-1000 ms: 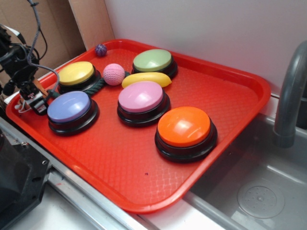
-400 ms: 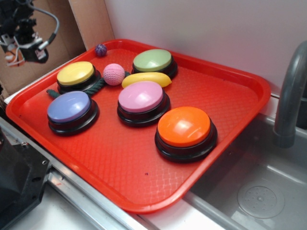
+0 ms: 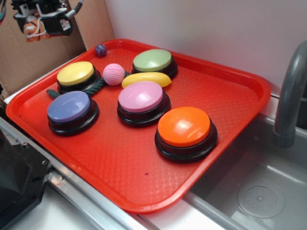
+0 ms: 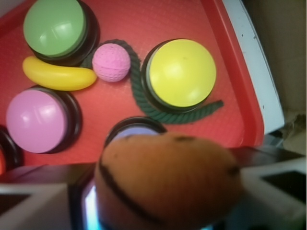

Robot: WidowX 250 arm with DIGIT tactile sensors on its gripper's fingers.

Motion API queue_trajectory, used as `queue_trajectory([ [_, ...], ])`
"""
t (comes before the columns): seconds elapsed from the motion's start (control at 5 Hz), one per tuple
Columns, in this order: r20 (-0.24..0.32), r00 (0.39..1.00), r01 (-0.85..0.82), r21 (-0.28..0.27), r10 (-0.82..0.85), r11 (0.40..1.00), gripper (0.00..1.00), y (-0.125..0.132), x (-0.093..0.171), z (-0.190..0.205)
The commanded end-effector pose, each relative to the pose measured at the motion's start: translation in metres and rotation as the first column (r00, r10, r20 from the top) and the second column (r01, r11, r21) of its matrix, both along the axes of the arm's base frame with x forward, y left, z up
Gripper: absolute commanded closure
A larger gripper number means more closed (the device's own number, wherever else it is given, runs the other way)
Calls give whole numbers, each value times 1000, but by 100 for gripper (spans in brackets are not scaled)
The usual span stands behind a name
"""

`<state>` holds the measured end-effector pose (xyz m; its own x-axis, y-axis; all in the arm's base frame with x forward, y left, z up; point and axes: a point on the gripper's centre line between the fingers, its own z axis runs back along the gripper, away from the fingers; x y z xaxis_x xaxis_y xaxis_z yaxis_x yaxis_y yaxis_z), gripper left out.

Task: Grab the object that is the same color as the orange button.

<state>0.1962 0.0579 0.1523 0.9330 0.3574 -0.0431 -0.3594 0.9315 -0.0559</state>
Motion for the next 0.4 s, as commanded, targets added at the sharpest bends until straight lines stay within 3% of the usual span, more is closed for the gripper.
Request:
queue_trajectory([
  [0.0,75,996,44,45,-48,998,100,-26,29,7],
  [0.2,2,1000,28,65,-28,998,100,-34,38,-9],
])
